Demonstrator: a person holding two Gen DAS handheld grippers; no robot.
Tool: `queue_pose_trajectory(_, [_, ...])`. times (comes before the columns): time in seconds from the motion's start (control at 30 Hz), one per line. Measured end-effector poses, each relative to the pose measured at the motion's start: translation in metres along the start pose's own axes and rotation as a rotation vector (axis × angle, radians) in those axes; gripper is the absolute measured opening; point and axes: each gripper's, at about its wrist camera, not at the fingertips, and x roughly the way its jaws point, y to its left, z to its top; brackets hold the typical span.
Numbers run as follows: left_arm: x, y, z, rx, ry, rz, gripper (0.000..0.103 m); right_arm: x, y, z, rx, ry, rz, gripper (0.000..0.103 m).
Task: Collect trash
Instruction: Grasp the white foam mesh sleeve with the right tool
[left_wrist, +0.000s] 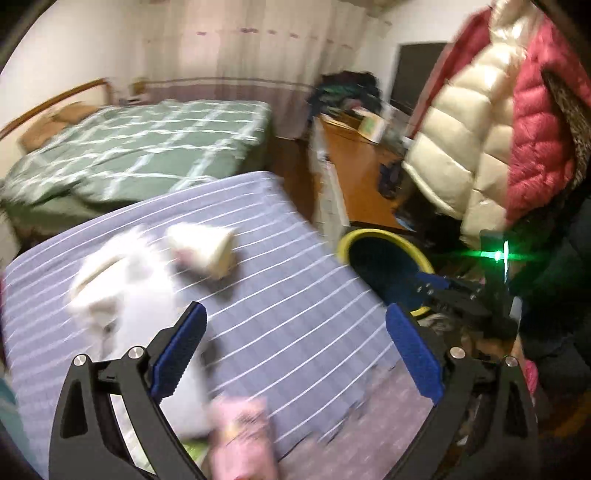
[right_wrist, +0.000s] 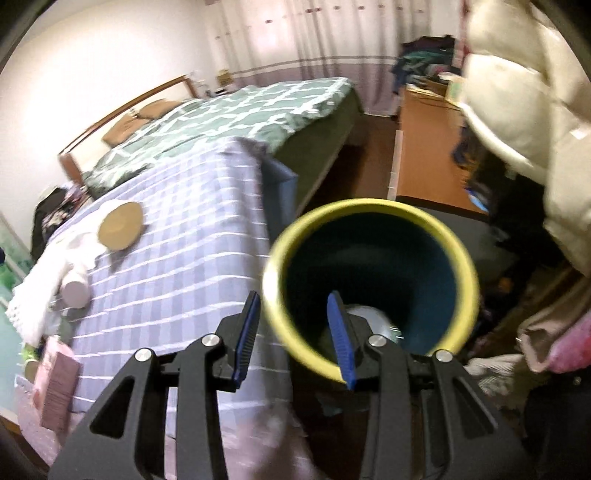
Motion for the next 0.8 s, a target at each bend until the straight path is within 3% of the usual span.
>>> queue_pose_trajectory(0.2, [-0.065, 0.073, -0.061, -0.163, -0.080, 0.207, 0.098, 0.004, 0.079, 0.009, -0.084, 0.001, 0.122, 0.037])
queue_pose_trajectory(0.47, [-0.098, 0.117, -0.109, -0.200, -0.100, 0.380, 0.098, -0.009, 0.206, 0.009, -0.205, -0.014, 0.336, 0.038])
queue_pose_trajectory(0.63, [-0.110, 0.131, -0.118, -0.205, -0.121, 0.380, 0.098, -0.007, 0.260, 0.003, -0.234, 0.003, 0.418, 0.055])
queue_pose_trajectory(0.7, [-0.111, 0.134, -0.121, -0.207, -0.119, 0.373, 0.098, 0.000, 0.272, 0.003, -0.221, 0.008, 0.408, 0.068])
queue_pose_trajectory(0.8, [-0.111, 0.132, -0.126, -0.204, -0.117, 0.368, 0.098, 0.016, 0.285, 0.003, -0.203, 0.037, 0.377, 0.070])
